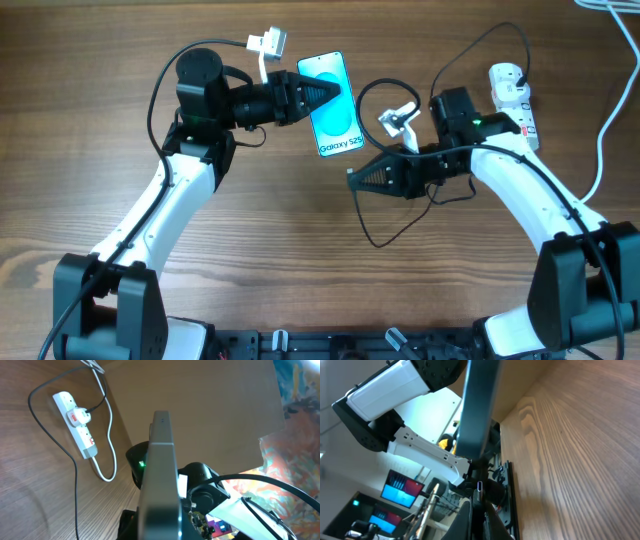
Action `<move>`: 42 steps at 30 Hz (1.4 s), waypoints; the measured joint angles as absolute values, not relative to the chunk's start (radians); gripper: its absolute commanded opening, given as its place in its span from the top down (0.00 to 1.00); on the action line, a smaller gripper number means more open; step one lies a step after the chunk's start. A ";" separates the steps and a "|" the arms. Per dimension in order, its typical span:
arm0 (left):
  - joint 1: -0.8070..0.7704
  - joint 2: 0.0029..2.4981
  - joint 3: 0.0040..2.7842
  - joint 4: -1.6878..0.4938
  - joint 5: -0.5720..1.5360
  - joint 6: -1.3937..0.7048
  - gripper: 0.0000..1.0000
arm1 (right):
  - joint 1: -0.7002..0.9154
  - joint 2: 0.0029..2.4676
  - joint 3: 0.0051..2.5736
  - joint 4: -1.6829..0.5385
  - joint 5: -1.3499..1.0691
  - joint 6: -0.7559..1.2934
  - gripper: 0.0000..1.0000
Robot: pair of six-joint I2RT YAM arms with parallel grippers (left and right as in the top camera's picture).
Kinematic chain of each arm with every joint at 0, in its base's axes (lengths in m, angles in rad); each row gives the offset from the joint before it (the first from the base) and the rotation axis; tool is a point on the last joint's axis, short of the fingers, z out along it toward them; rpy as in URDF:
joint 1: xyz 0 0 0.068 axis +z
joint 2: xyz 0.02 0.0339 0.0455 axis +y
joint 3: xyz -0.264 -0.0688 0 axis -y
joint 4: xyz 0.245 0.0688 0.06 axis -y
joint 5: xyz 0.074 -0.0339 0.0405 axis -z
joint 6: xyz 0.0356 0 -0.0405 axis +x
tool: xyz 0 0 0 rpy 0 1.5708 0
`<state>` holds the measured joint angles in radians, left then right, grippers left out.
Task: Plug charger to phone and switch on socket
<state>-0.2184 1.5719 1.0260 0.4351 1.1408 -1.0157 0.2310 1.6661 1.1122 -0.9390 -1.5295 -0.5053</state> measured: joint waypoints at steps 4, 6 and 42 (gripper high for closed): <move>-0.225 1.572 1.026 0.435 1.140 -1.014 0.96 | 0.231 1.666 1.112 -0.902 -1.537 -0.449 0.96; -0.236 1.572 1.026 0.435 1.140 -1.008 0.96 | 0.231 1.666 1.112 -0.884 -1.537 -0.430 0.95; -0.254 1.572 1.026 0.359 1.110 -0.981 0.96 | 0.231 1.646 1.112 -0.822 -1.545 -0.311 0.95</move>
